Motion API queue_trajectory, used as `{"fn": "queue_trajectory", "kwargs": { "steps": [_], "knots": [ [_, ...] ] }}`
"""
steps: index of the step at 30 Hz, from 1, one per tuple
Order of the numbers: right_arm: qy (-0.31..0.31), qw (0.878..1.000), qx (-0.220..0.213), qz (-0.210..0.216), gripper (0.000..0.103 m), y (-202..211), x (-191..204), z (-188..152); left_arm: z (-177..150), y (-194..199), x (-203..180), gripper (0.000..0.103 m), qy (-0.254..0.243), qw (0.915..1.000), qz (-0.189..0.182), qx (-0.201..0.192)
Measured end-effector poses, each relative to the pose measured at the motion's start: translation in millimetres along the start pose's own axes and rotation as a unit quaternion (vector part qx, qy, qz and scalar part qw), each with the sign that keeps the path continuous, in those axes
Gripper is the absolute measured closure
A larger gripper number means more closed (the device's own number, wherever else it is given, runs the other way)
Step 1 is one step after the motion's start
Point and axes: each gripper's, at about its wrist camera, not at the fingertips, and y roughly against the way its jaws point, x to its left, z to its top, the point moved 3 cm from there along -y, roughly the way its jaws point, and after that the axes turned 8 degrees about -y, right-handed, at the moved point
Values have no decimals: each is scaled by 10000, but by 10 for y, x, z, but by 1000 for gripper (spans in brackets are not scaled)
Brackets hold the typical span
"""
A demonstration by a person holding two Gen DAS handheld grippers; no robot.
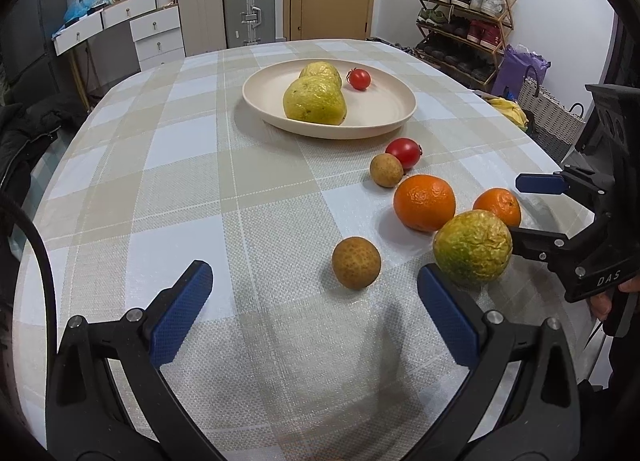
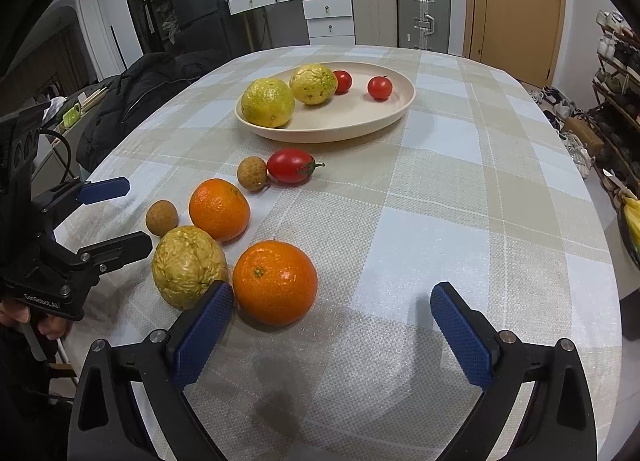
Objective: Organize fruits
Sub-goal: 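Move the right gripper toward an orange while the left moves toward a brown fruit, then close the right gripper on the orange while the left grasps the small brown fruit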
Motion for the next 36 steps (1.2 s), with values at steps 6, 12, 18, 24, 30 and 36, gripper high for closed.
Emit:
{"fn": "queue_trajectory", "kwargs": {
  "steps": [6, 12, 18, 24, 30, 36],
  "knots": [
    [67, 9997, 59, 226, 20, 7, 40, -9, -1, -7, -2, 0, -17, 10000, 9, 22],
    [73, 9992, 41, 386, 26, 17, 41, -19, -5, -36, 2, 0, -9, 10000, 13, 73],
    [111, 9990, 18, 435, 34, 6, 91, -28, -13, -70, 8, 0, 31, 9999, 16, 142],
    [186, 9978, 30, 631, 60, 40, 165, -49, -8, -102, -9, 0, -9, 9998, 69, 207],
    [222, 9979, -34, 609, 61, 56, 183, -44, -15, -103, -39, 0, -97, 9997, 113, 216],
    [101, 9974, -328, 628, 61, 162, 154, 18, -24, -106, -81, 7, -193, 9995, 78, 228]
  ]
}}
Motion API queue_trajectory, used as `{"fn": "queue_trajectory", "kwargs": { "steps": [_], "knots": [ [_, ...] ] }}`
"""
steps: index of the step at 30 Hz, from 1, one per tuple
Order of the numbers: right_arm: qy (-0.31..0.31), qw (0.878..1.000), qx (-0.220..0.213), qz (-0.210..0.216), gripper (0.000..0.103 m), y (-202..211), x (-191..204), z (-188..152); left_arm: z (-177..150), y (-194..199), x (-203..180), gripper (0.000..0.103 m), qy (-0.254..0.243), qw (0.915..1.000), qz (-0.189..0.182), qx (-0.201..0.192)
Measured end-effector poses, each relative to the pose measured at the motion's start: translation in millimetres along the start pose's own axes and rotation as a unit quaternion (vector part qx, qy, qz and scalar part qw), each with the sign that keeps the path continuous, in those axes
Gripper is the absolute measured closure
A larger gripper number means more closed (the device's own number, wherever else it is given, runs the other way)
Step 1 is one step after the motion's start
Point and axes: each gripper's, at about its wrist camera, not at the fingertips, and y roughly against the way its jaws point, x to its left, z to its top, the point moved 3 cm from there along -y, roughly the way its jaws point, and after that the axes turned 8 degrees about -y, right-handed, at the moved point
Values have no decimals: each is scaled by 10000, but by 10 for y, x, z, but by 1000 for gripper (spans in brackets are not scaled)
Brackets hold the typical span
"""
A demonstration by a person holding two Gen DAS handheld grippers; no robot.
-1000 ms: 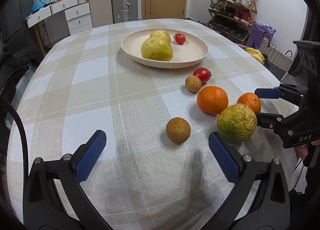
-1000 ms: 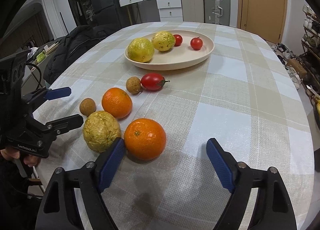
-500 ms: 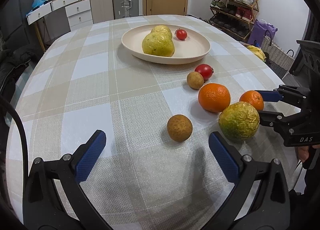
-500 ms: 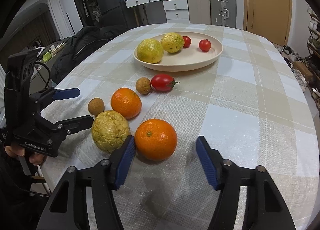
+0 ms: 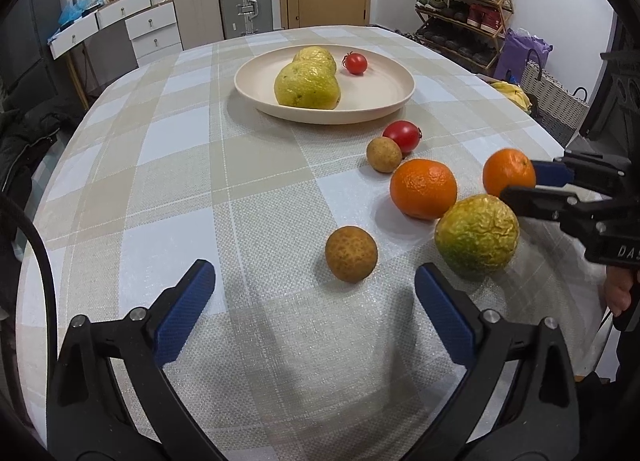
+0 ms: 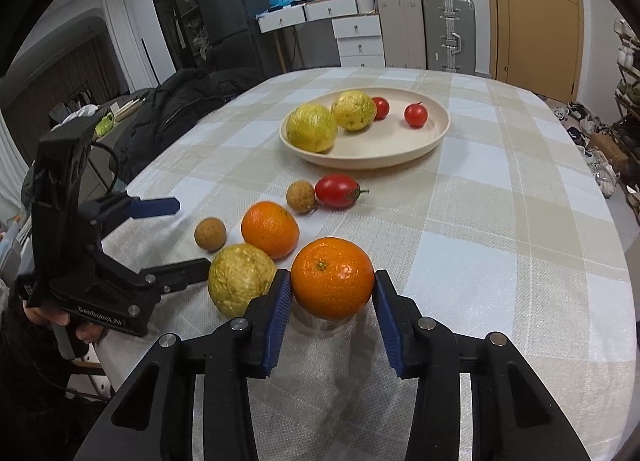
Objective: Organize fruits
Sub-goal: 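Close the right gripper on the orange while the left grasps the small brown fruit, then carry the orange over the plate with the right gripper while the left carries the brown fruit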
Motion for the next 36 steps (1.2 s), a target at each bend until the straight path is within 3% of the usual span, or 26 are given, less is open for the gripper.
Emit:
{"fn": "queue_trajectory", "kwargs": {
  "steps": [10, 12, 23, 36],
  "knots": [
    [-55, 9999, -87, 13, 61, 37, -27, 25, -16, 0, -44, 59, -83, 9997, -200, -116],
    [-51, 10000, -79, 16, 61, 30, -25, 22, -14, 9, -52, 79, -103, 9995, -246, -162],
    [-66, 9999, -150, 4, 61, 46, -32, 22, -5, 33, -51, 80, -96, 9992, -305, -240],
    [-228, 9987, -431, -132, 61, 75, -83, 54, 74, 245, 73, 80, 256, 9964, -304, -754]
  ]
}}
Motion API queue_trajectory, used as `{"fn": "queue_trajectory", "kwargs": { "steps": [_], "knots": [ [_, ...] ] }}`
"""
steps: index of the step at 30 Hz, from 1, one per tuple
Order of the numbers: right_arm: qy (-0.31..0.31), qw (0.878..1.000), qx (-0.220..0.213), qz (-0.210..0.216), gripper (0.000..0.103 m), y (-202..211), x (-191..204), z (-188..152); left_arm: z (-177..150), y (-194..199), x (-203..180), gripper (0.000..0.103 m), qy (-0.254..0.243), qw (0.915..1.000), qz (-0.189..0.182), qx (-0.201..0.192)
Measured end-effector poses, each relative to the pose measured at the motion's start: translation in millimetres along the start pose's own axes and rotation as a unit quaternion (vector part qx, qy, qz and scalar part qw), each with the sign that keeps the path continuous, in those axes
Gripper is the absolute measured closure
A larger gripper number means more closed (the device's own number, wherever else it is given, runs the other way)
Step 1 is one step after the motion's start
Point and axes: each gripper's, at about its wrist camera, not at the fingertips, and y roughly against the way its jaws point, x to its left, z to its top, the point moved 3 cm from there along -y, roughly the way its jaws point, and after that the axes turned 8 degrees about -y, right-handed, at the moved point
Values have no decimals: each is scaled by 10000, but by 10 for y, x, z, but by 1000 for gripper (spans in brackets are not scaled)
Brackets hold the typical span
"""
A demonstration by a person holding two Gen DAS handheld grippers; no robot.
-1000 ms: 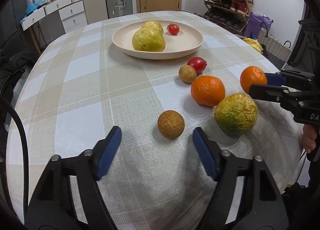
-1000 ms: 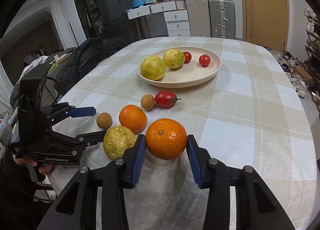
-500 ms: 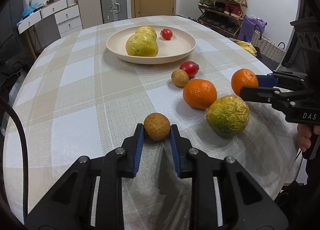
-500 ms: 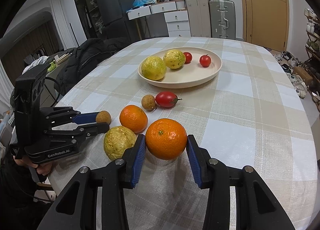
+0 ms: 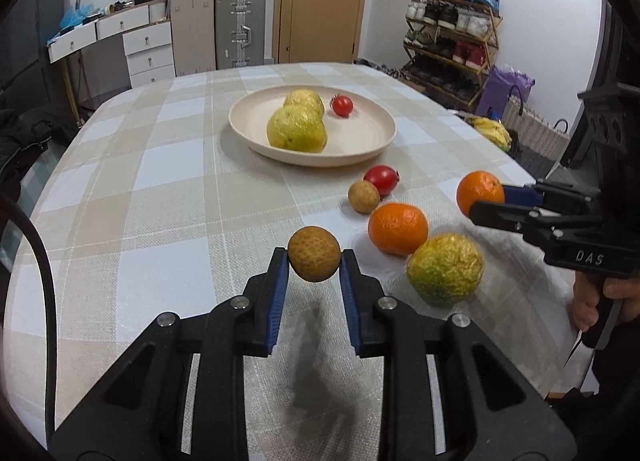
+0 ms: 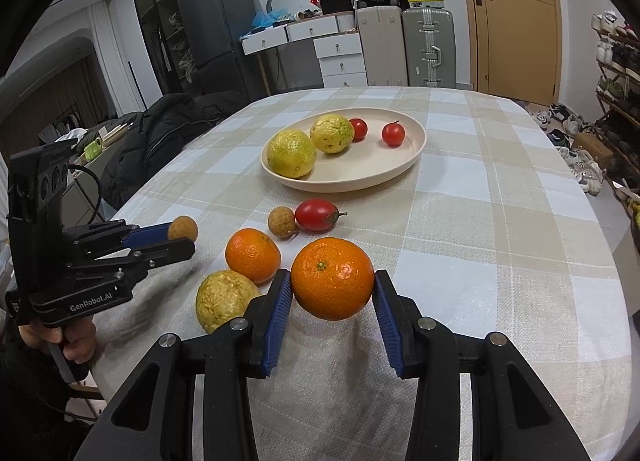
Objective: Organize fruits
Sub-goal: 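Carry the orange over the plate with the right gripper while the left carries the brown fruit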
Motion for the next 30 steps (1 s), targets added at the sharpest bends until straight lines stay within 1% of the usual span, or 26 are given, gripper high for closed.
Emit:
{"fn": "queue_trajectory", "kwargs": {
  "steps": [5, 13, 23, 30],
  "knots": [
    [-17, 9999, -110, -34, 61, 15, -10, 29, 64, 70, 35, 80, 9, 9997, 173, -179],
    [-8, 9996, -272, -91, 61, 41, -11, 81, 190, 117, 7, 80, -71, 9992, 199, -346],
    [52, 9987, -486, -130, 61, 94, 26, 279, 399, 91, 36, 80, -48, 9985, 269, -471],
    [116, 9985, -536, -68, 61, 105, 68, 428, 524, 19, 69, 80, -10, 9984, 288, -486]
  ]
}}
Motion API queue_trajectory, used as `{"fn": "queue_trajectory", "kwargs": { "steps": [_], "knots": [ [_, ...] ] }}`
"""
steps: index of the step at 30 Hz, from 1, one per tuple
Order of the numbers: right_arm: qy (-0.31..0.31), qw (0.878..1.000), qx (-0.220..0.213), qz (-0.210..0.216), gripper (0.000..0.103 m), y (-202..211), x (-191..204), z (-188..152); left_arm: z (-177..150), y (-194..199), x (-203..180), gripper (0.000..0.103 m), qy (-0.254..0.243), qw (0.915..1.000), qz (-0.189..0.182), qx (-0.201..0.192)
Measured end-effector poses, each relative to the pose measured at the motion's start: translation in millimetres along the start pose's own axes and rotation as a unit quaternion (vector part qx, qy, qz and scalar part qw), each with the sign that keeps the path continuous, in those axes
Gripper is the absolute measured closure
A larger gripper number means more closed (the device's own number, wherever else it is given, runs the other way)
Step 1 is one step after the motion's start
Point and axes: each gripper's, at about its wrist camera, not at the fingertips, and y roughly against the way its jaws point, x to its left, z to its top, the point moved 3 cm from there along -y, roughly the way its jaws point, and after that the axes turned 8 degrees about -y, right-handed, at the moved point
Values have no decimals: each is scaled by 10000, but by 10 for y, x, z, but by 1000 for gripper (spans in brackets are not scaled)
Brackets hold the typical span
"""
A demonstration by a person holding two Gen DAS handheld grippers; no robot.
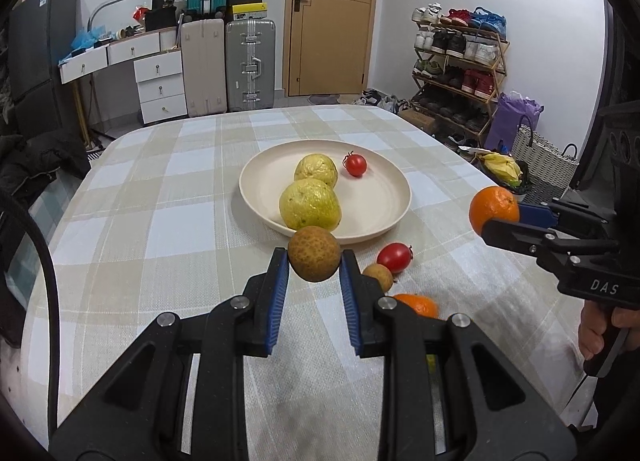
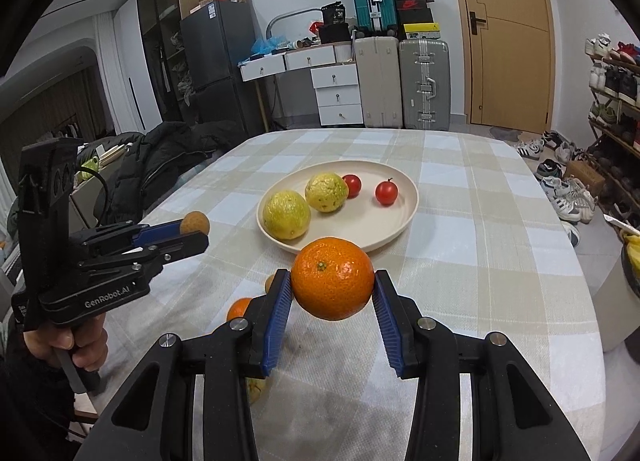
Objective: Organize fruits
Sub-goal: 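Carry the orange over the plate with the right gripper while the left carries the brown fruit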
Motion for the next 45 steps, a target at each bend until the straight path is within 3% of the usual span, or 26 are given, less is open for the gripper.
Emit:
{"fn": "queue_trajectory", "kwargs": {
  "steps": [20, 45],
  "knots": [
    [-287, 9996, 51, 56, 61, -372, -118, 362, 208, -393, 90, 80, -83, 9998, 67, 155],
    [-326, 9986, 426, -28, 61, -841, -177, 438, 322, -1017, 149, 80, -113, 9989, -52, 460]
  ]
}}
